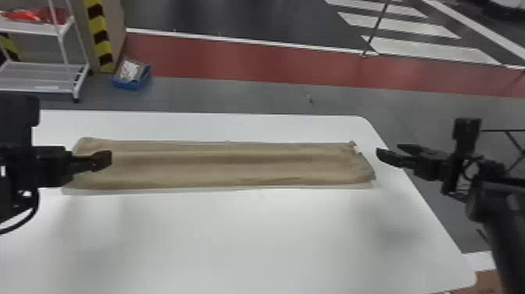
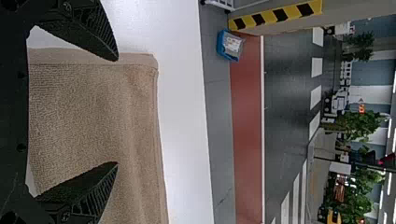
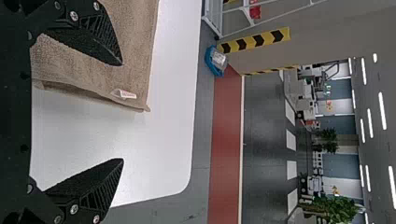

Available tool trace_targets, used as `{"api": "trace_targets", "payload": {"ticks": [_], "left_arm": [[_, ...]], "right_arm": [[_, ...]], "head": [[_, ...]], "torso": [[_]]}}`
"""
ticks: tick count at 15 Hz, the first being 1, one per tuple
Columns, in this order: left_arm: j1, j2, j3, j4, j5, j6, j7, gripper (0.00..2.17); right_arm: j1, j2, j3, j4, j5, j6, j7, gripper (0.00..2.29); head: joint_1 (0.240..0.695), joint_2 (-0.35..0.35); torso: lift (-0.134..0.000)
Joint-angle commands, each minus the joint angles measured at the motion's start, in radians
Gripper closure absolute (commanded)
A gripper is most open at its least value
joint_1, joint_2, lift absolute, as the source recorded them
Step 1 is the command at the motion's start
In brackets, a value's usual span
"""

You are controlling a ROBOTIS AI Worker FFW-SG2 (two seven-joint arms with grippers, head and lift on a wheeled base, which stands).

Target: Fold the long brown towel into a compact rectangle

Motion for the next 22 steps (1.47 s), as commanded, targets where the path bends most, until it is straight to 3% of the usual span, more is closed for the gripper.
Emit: {"api": "trace_targets", "payload": {"ticks": [1, 16, 20, 22], "left_arm": [[0.001, 0.000, 0.001, -0.002, -0.001, 0.000, 0.000, 0.10], [0.016, 0.000, 0.004, -0.013, -0.004, 0.012, 0.012, 0.11], [0.019, 0.000, 0.004, -0.008, -0.013, 0.009, 0.015, 0.10], [0.024, 0.000, 0.003, 0.007, -0.056, 0.012, 0.028, 0.10]], "right_arm": [[0.002, 0.000, 0.000, 0.000, 0.001, 0.000, 0.001, 0.17], [0.044, 0.003, 0.000, -0.015, 0.006, -0.022, 0.004, 0.21], [0.088, 0.022, -0.003, -0.028, -0.007, -0.031, 0.007, 0.21], [0.113, 0.035, 0.000, -0.043, -0.007, -0.046, 0.009, 0.21]], "head": [[0.695, -0.240], [0.695, -0.238], [0.695, -0.236], [0.695, -0.232]], "torso": [[-0.128], [-0.128], [-0.128], [-0.128]]}}
